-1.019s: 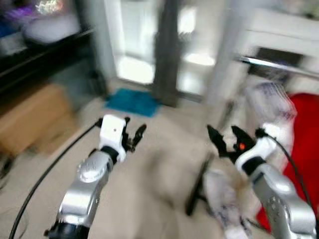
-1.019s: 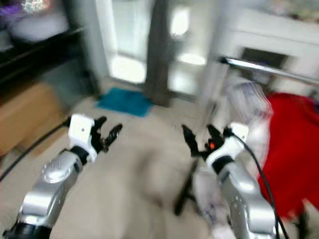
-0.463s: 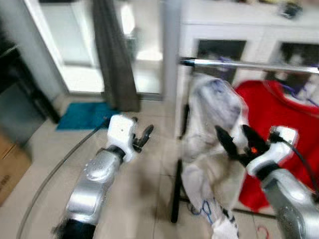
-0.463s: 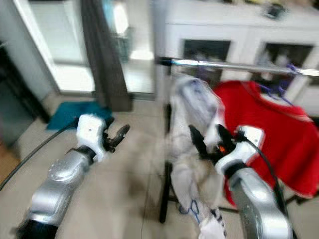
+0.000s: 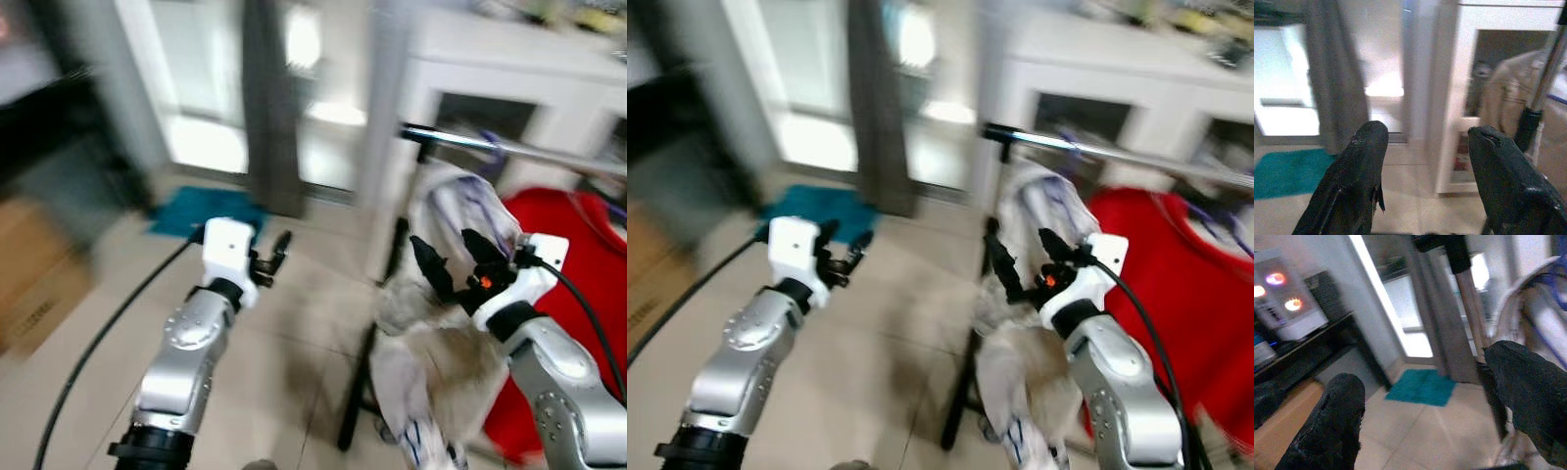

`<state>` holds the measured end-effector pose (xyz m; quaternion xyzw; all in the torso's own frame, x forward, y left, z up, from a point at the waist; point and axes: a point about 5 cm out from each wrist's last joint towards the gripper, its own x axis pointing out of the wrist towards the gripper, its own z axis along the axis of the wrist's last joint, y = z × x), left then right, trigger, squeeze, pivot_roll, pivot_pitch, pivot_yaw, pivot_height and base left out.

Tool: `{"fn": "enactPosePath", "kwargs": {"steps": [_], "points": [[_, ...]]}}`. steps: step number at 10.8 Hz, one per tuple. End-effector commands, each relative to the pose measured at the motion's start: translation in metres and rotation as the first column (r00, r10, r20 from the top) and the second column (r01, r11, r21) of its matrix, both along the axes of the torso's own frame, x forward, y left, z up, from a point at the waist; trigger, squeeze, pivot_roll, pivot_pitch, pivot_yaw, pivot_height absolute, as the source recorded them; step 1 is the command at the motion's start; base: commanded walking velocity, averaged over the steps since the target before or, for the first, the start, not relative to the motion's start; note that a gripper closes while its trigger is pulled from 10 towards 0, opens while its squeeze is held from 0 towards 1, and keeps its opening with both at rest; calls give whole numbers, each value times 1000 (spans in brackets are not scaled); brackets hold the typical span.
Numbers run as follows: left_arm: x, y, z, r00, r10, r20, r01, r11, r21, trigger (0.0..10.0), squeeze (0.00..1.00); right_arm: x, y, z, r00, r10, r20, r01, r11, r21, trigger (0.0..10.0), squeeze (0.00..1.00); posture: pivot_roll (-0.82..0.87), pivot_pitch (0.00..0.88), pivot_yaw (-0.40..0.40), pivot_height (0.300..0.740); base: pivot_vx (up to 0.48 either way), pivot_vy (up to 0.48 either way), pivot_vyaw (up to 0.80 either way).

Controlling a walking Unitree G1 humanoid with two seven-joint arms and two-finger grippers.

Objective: Hang hanger

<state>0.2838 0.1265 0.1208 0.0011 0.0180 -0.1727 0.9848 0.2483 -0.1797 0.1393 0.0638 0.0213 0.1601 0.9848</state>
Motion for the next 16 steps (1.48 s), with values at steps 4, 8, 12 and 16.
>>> {"fn": "enactPosePath", "kwargs": {"steps": [4, 8, 12, 16], "points": [[-5, -6, -2, 999, -34, -6, 34, 999, 0, 10000, 0, 3, -3, 0, 999, -35, 0, 35, 999, 25, 10000, 0, -11, 0, 7, 740, 0, -322, 400], [-12, -4, 1, 987, -161, 5, 161, 986, 44, 10000, 0, 8, 7, -1, 992, -53, -115, 62, 995, 76, 10000, 0, 14, 0, 6, 740, 0, 0, 0], [-25, -13, -1, 903, -424, -71, 429, 898, 94, 10000, 0, 25, -16, 28, 989, -142, -30, 140, 988, -59, 10000, 0, 33, 0, -38, 740, 0, 0, 0], [-31, -21, 1, 869, -486, -90, 494, 863, 104, 10000, 0, 43, -18, 51, 994, -108, -23, 102, 978, -181, 10000, 0, 35, 0, -34, 740, 0, 0, 0]]}}
